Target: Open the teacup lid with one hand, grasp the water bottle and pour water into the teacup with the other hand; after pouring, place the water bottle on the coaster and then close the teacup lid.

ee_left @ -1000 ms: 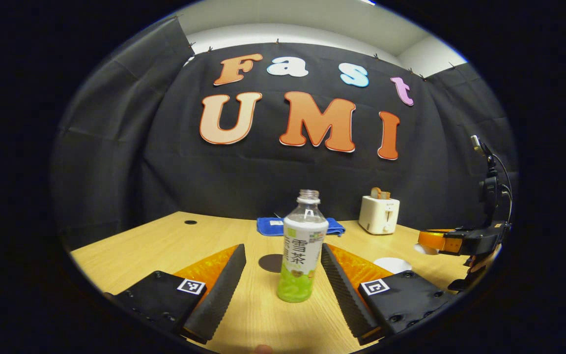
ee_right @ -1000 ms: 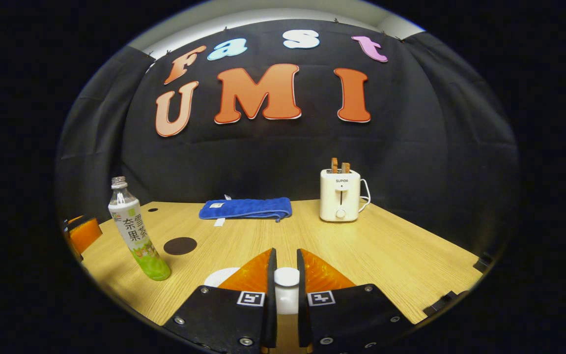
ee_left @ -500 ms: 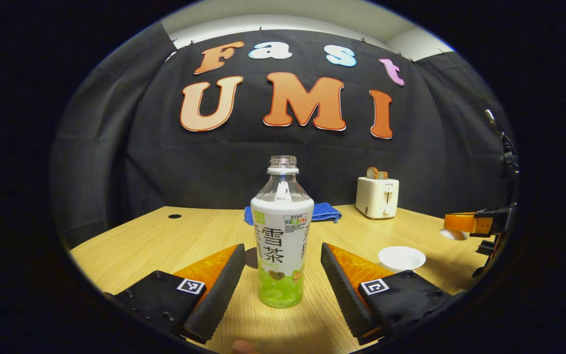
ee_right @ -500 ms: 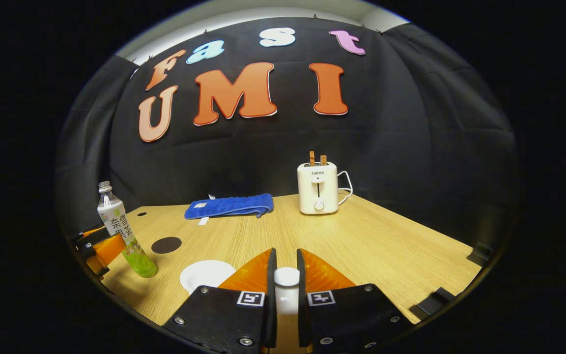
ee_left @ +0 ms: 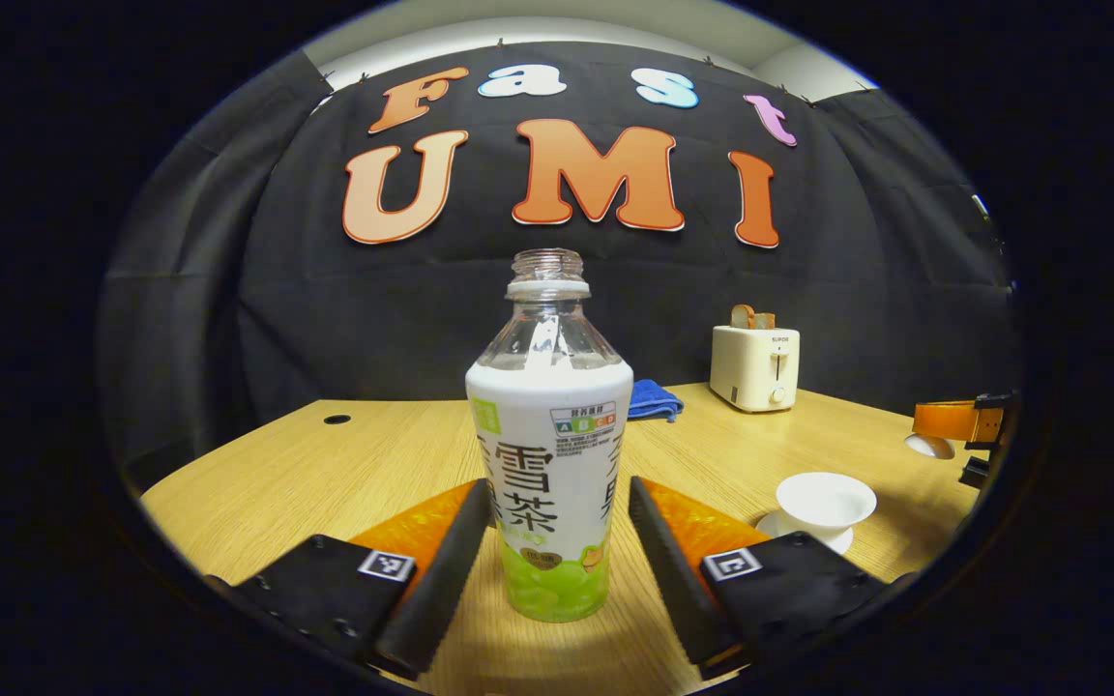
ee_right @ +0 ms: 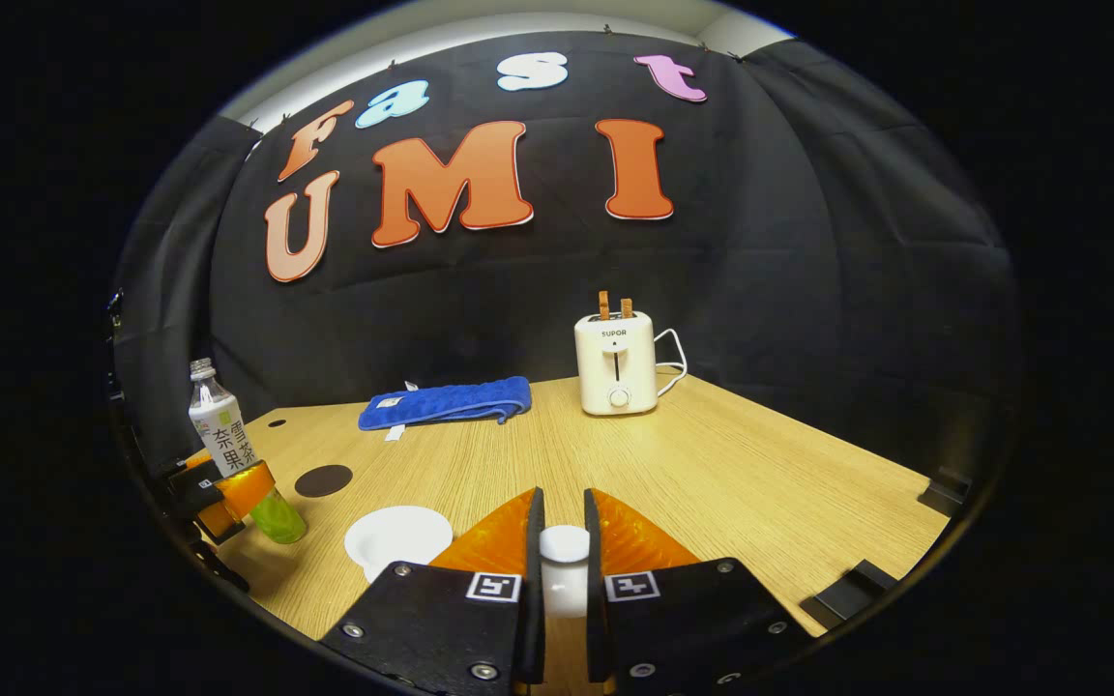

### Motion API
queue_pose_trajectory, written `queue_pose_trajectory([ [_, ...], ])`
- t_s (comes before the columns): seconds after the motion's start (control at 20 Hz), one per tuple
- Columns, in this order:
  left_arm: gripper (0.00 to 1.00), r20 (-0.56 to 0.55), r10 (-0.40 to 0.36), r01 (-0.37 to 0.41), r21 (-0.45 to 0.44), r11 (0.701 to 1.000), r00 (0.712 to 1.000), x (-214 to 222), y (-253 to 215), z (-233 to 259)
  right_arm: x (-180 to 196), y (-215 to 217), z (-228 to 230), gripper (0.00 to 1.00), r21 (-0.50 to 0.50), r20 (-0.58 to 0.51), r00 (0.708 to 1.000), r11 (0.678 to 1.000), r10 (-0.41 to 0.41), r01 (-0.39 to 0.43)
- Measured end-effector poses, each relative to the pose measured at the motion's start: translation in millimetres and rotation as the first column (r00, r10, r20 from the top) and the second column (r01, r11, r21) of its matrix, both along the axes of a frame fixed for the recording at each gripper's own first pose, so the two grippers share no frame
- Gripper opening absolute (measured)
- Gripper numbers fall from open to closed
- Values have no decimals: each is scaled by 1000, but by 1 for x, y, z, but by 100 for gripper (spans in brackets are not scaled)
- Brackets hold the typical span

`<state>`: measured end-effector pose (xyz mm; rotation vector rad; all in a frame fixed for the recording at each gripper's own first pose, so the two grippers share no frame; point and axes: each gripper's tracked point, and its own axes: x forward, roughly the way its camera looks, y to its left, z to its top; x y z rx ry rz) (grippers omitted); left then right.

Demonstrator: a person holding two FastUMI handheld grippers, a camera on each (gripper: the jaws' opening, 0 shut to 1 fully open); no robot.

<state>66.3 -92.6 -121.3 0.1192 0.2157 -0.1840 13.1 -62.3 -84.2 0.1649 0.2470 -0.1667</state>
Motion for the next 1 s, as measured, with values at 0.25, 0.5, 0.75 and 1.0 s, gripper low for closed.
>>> queue_pose_trajectory([
  [0.25,64,-9,-48,49,92,995,999,-5,-4,6,-2,0,1,17,-1,0,1000,1000,3,-3],
  [0.5,63,30,-148,129,343,930,989,-11,-19,30,-6,-8,-1,17,4,-3,1000,1000,-13,13],
  [0.75,63,20,-249,176,654,736,968,0,-27,32,-12,-24,0,17,14,-2,999,999,-43,43],
  [1.0,65,-84,-360,262,837,480,929,6,-47,20,-15,-32,-3,17,26,-7,998,998,-62,62],
])
